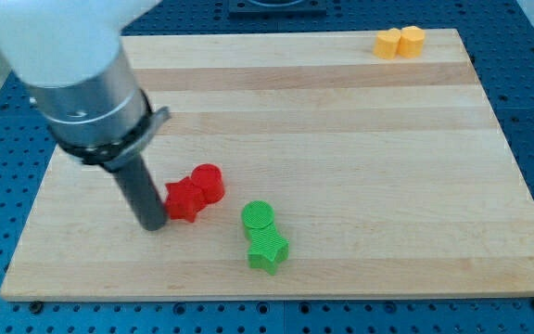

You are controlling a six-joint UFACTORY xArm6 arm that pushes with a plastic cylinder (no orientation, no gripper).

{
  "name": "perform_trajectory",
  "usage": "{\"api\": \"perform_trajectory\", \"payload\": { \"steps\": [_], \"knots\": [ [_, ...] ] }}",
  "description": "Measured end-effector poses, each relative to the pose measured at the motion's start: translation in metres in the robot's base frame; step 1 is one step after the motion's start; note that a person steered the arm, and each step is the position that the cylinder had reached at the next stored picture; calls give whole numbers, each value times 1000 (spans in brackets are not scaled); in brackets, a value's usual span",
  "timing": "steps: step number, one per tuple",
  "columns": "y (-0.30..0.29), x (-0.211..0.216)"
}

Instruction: Move the red star into the red circle to the center

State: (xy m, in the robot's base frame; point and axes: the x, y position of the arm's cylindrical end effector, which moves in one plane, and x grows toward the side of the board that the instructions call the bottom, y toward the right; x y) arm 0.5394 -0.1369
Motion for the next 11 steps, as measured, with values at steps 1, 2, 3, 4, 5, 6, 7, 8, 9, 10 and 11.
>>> {"api": "perform_trajectory", "payload": {
  "steps": [1,2,3,4,5,6,7,8,9,10,11],
  "knots": [
    [28,-23],
    [46,-49],
    [66,-71],
    [72,-90],
    [88,-107],
    [103,-116],
    [88,-107],
    [80,-86],
    [103,-69],
    [127,-50],
    [135,-56]
  ]
}}
